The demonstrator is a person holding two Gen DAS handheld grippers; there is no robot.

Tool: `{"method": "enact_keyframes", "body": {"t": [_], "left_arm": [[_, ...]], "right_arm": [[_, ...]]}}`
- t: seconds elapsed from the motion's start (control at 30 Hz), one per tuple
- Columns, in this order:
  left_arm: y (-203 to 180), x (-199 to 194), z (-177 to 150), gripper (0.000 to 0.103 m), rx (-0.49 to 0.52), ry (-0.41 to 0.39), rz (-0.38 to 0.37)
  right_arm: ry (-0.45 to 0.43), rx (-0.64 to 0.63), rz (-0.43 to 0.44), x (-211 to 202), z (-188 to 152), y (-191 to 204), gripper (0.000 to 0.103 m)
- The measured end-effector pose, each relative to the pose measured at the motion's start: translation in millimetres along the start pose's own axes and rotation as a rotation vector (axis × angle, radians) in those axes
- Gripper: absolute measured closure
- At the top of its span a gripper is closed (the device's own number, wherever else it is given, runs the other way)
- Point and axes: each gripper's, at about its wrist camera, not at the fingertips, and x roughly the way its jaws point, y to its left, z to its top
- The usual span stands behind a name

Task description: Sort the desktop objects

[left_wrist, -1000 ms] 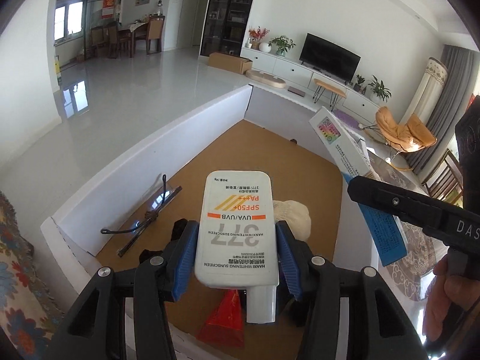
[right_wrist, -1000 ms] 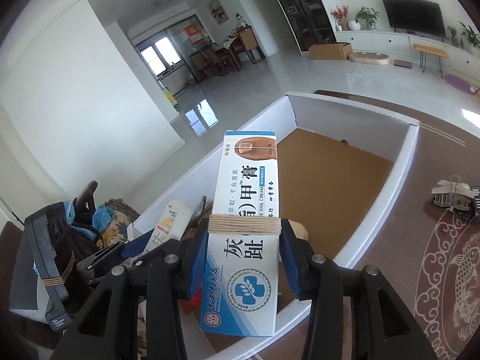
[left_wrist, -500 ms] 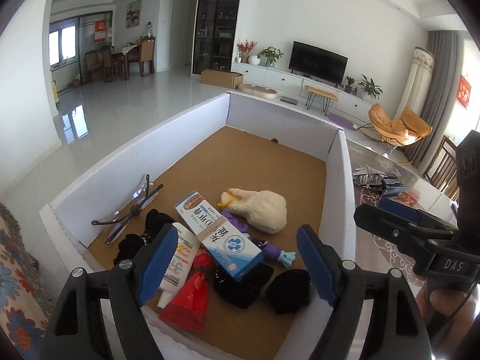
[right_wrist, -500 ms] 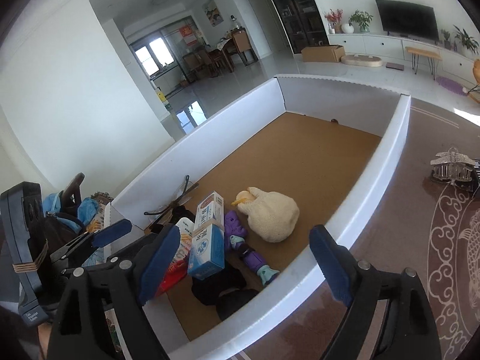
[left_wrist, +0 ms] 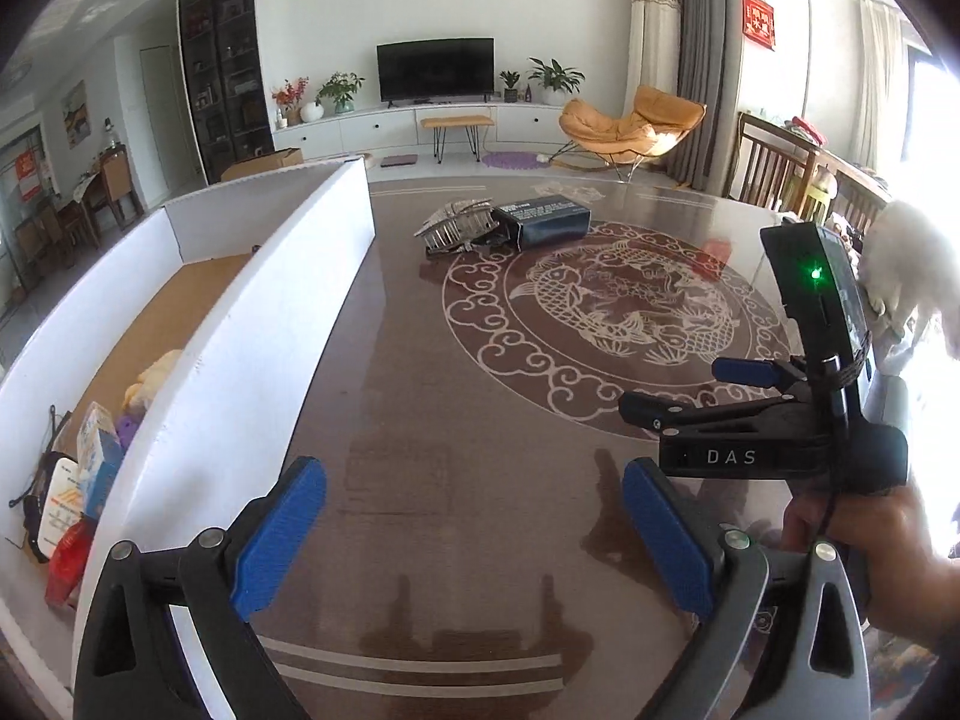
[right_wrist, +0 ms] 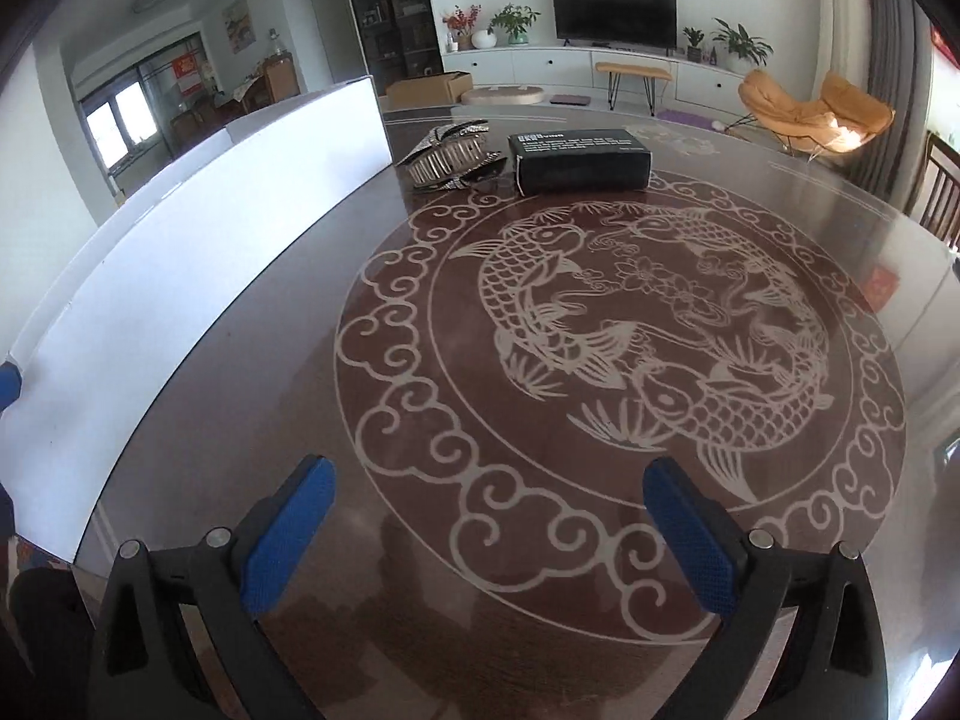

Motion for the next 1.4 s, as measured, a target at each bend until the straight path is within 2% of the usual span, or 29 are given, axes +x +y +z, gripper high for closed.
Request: {"method": "enact_keyframes", "body": {"t": [0.13, 0.43, 0.77, 0.97, 1.07, 1.13, 1.23, 1.4], "left_arm": [[-13, 26, 5, 0.002, 0.019, 0.045, 0.018], [-8, 69, 14, 0.002, -0.063, 0.083, 0.012], [14, 86, 3, 0.002, -0.141, 0.095, 0.006], [13, 84, 3, 0.002, -0.140, 0.087, 0.003], [15, 89, 3, 0.002, -0.148, 0.108, 0.000], [11, 90, 3, 0.001, -0.131, 0.118, 0.015], [4, 93, 4, 0.000, -0.094, 0.138, 0.051], [3, 93, 3, 0.000, -0.084, 0.140, 0.039]], "right_arm": [[0.000, 0.047, -0.007, 0, -11, -20, 0.001], [-0.008, 0.026, -0.027, 2, -12, -13, 0.000], [0.016, 0.002, -0.101, 8, -12, -8, 0.000], [0.007, 0.011, -0.081, 11, -5, -15, 0.000], [0.023, 0.013, -0.109, 25, 16, -27, 0.000], [0.001, 0.030, -0.118, 32, 37, -37, 0.000], [-0.039, 0.044, -0.128, 42, 79, -47, 0.000], [-0.051, 0.100, -0.175, 66, 159, -61, 0.000]]}}
